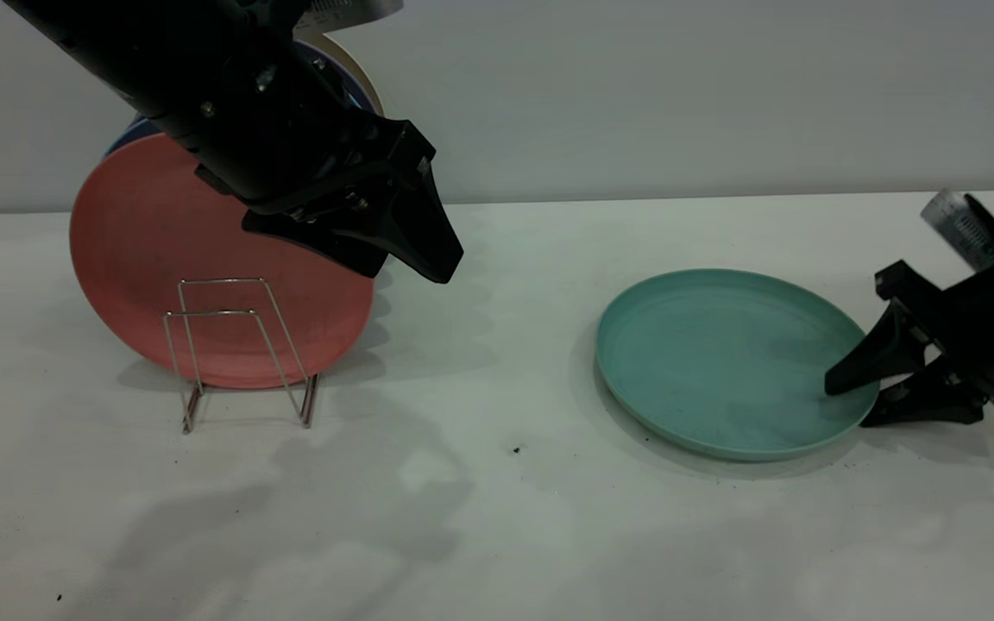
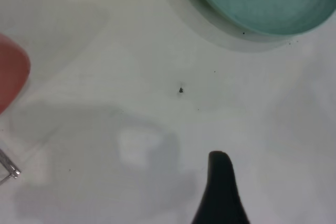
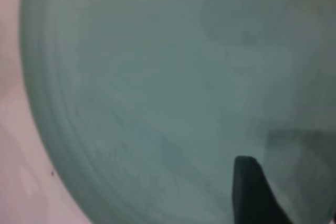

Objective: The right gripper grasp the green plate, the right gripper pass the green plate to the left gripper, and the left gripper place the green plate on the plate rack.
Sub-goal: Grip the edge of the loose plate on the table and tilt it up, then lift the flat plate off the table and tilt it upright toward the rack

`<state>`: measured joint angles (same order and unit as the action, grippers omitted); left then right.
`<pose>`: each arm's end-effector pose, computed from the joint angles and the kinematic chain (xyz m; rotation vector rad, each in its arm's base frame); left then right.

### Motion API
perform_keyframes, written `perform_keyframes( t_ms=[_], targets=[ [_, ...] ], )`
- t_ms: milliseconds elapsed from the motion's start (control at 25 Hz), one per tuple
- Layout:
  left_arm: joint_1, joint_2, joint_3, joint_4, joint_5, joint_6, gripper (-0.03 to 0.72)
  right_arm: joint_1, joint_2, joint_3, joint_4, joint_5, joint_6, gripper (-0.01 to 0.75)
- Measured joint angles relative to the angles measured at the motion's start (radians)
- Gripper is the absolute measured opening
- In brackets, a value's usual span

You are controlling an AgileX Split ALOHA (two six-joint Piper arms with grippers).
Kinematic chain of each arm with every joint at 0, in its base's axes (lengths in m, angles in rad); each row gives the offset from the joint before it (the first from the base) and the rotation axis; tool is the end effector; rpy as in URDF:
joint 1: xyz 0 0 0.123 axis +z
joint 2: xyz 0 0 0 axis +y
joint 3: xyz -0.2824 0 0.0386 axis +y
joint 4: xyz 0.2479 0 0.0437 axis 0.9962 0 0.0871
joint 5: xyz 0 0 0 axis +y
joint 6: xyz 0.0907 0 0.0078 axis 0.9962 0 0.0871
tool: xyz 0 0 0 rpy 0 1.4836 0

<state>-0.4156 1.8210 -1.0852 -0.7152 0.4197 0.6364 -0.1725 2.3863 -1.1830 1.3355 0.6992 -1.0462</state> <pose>0.3283 -0.1716 0.1805 0.5931 2.5042 -0.5176 0.3843 -0.0090 0.0043 0.4118 2.7132 0.9724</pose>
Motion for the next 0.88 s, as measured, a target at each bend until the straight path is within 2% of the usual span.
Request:
perform_keyframes(
  t_ms=[160, 320, 400, 640, 880],
  targets=[
    [0.000, 0.000, 0.000, -0.005, 0.000, 0.000, 0.586, 0.000, 0.014, -0.009, 0.014, 0.002, -0.005, 0.276],
    [0.000, 0.000, 0.000, -0.007, 0.000, 0.000, 0.586, 0.000, 0.022, -0.009, 0.020, -0.005, -0.043, 0.073],
    [0.000, 0.000, 0.000, -0.007, -0.003, 0.000, 0.586, 0.000, 0.025, -0.009, 0.031, -0.003, -0.072, 0.022],
    [0.000, 0.011, 0.000, -0.048, -0.023, 0.000, 0.586, 0.002, 0.025, -0.009, 0.086, 0.078, -0.236, 0.013],
    [0.000, 0.097, -0.009, -0.197, -0.052, 0.028, 0.586, 0.038, 0.025, -0.009, 0.104, 0.173, -0.337, 0.013]
  ],
)
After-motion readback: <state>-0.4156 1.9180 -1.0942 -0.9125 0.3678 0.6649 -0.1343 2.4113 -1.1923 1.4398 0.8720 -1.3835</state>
